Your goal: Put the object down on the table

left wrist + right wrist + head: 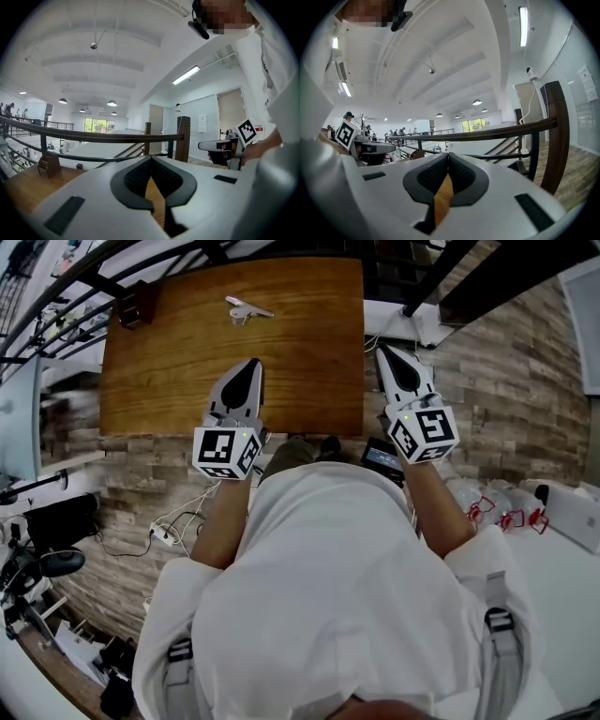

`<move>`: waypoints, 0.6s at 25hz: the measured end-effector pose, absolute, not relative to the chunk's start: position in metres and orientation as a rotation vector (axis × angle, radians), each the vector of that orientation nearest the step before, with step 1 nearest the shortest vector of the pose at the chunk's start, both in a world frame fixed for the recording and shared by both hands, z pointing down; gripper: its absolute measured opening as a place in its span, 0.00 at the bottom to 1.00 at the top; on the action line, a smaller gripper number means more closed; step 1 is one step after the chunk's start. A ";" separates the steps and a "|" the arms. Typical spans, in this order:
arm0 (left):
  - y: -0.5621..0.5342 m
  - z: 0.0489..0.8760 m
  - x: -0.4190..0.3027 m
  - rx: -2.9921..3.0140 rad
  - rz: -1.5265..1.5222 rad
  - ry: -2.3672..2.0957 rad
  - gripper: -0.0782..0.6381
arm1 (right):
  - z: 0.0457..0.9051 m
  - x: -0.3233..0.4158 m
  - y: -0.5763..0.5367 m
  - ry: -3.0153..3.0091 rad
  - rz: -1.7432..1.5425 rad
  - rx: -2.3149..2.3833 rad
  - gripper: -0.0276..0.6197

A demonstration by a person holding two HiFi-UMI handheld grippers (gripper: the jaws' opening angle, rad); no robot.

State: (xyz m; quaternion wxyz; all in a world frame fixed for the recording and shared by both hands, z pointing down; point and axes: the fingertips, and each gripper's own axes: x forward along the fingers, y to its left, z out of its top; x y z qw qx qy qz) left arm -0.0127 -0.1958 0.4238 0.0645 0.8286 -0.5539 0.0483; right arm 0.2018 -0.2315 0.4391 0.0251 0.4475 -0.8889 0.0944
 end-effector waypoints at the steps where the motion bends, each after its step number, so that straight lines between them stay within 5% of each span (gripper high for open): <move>1: -0.196 0.424 -0.011 2.501 0.141 -1.667 0.13 | 0.439 0.203 -0.231 -2.752 0.295 1.382 0.08; 15: -0.190 0.432 -0.007 2.490 0.116 -1.631 0.13 | 0.449 0.210 -0.224 -2.752 0.334 1.397 0.08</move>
